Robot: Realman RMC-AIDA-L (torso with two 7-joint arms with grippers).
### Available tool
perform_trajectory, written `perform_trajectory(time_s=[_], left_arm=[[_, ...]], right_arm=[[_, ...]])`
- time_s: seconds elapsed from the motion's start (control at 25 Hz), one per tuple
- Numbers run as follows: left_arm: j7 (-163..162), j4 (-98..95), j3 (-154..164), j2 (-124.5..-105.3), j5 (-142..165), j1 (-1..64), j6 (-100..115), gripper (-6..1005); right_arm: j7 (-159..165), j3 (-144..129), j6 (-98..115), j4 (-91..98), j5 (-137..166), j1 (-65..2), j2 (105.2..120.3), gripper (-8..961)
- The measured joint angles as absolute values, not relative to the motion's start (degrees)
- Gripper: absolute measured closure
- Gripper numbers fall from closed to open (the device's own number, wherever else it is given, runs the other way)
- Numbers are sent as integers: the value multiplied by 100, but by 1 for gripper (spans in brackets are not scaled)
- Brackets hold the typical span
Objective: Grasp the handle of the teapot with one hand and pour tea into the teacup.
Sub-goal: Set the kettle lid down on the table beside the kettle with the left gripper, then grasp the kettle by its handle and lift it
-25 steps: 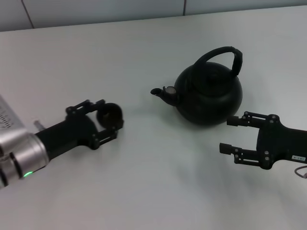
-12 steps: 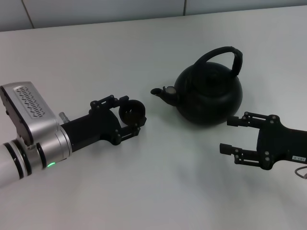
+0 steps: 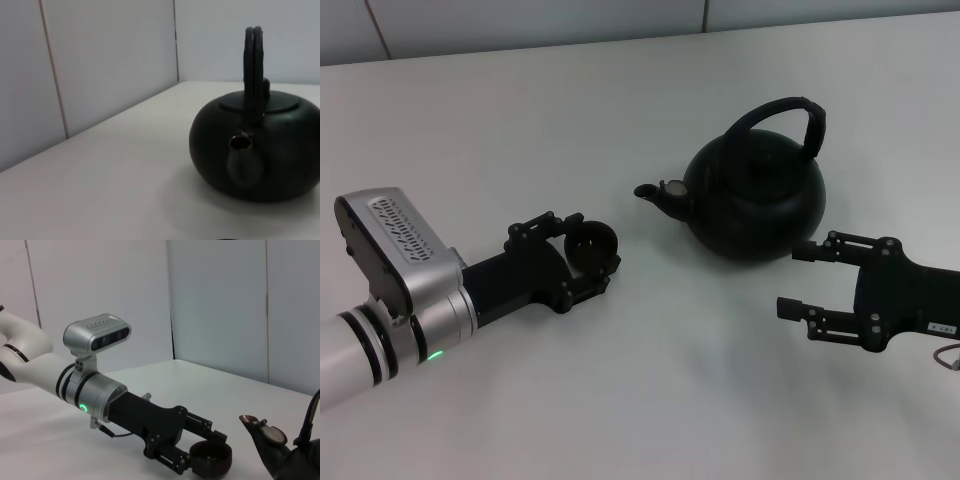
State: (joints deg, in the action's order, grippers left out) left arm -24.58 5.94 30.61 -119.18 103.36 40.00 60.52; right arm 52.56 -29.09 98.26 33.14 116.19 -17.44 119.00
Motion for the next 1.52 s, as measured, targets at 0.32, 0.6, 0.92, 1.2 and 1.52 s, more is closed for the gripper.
perform_trajectory(time_s=[0.32,0.6,0.92,1.2,1.52], left_arm=[[-2414,657,3015,-11918,10345,4004,5975,284],[-2413,697,2978,-11918,10329,4015,5957,280],[-2415,746,2833,-11918,10345,4017,5889,275],[-2417,686,2813,-11900,10346,3877,6432,154],[-2643,-91,2851,-11834,10346,3161,7866,156]], right_arm=[[5256,-2909,9818,3330,11619,-1756,11900,245],[5256,-2909,9816,3336,11619,-1765,11900,245],[5256,-2909,9821,3318,11619,-1776,11900,244],[5256,-2909,9814,3313,11619,-1775,11900,244],[5256,-2909,9769,3308,11619,-1779,11900,245]])
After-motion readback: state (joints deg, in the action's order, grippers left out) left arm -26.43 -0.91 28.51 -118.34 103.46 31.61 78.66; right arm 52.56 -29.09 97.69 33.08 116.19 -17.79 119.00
